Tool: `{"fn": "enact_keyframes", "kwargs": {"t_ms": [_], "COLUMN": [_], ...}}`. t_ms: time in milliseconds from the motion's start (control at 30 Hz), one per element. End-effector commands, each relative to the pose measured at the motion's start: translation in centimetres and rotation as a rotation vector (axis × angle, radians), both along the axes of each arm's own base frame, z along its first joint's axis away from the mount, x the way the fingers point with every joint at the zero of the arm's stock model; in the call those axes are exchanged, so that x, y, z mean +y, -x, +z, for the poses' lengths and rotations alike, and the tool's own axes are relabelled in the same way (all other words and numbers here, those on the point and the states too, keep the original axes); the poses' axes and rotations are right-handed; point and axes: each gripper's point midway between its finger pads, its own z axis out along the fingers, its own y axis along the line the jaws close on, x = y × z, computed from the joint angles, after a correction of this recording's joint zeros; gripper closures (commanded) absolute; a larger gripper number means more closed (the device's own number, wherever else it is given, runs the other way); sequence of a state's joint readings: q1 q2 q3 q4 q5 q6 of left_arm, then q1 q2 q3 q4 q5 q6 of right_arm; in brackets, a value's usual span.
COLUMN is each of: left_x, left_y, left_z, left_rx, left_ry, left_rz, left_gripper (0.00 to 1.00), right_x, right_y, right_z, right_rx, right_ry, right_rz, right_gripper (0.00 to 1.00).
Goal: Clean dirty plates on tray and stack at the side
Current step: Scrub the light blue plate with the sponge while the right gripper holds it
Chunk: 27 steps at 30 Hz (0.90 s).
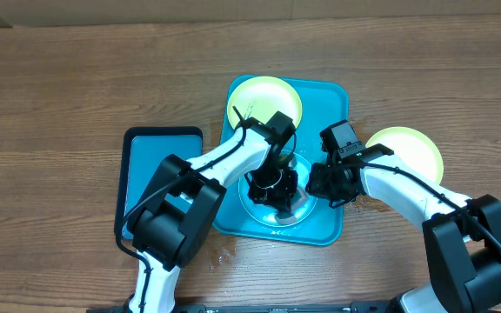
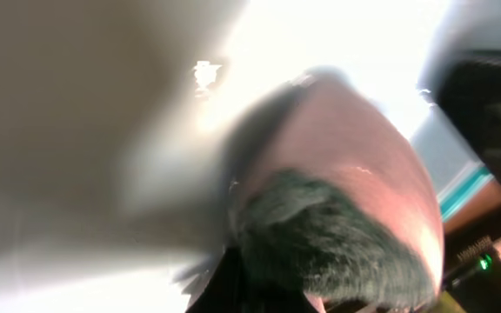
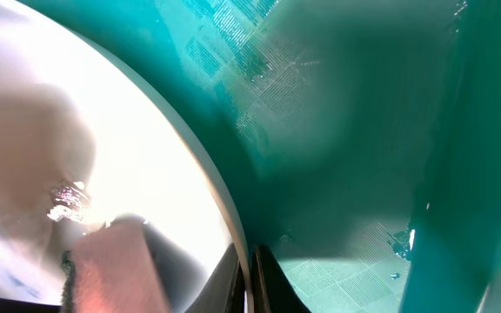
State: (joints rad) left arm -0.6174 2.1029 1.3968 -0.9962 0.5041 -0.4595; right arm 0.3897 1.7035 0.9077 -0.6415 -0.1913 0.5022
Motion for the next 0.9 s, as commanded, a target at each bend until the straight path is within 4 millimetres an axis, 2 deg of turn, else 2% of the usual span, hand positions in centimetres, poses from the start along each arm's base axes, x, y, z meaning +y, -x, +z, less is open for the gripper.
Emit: {"fn": "enact_keyframes", "kwargs": {"t_ms": [0,100,167,233,367,433,500,567,600,700,767,867], "left_x": [5.5,8.6,11.0,12.7,13.8,13.4,11.9,9.3,6.3,0.9,-3.5,-5.0], "left_y": [-1.0,-2.1,-3.2,-4.1,-5.8,-6.7,-7.3,-7.5,-7.5,-6.8,-5.4,-3.6], "left_z": [-2.0,-1.4,-0.3,0.8,2.3,2.3,1.7,1.1,0.8,0.7,0.0,-1.1], "left_rx": [-0.048,-0.13,-0.22,-0.303,-0.418,-0.455,-0.46,-0.44,-0.403,-0.31,-0.206,-0.112], "left_ry": [-0.315,-0.48,-0.615,-0.703,-0.753,-0.733,-0.651,-0.512,-0.355,-0.079,0.121,0.177], "left_rz": [0.11,0.16,0.195,0.218,0.225,0.211,0.188,0.163,0.155,0.15,0.12,0.098], "left_gripper": [0.96,0.96,0.96,0.96,0.96,0.96,0.96,0.96,0.96,0.96,0.96,0.96], "right_x": [-1.9,-1.9,-1.9,-1.9,-1.9,-1.9,-1.9,-1.9,-1.9,-1.9,-2.0,-2.0], "right_y": [-0.3,-0.3,-0.3,-0.3,-0.3,-0.3,-0.3,-0.3,-0.3,-0.2,-0.2,-0.1], "right_z": [-1.1,-1.1,-1.1,-1.1,-1.1,-1.1,-1.1,-1.1,-1.1,-1.1,-1.1,-1.2], "right_rx": [-0.005,-0.005,-0.005,-0.005,-0.005,-0.005,-0.004,-0.004,-0.004,-0.004,-0.001,0.004], "right_ry": [0.1,0.1,0.1,0.1,0.1,0.1,0.1,0.1,0.1,0.1,0.102,0.103], "right_rz": [-0.052,-0.051,-0.051,-0.051,-0.051,-0.052,-0.052,-0.052,-0.052,-0.052,-0.052,-0.051], "right_gripper": [0.96,0.96,0.96,0.96,0.96,0.96,0.96,0.96,0.96,0.96,0.96,0.96]}}
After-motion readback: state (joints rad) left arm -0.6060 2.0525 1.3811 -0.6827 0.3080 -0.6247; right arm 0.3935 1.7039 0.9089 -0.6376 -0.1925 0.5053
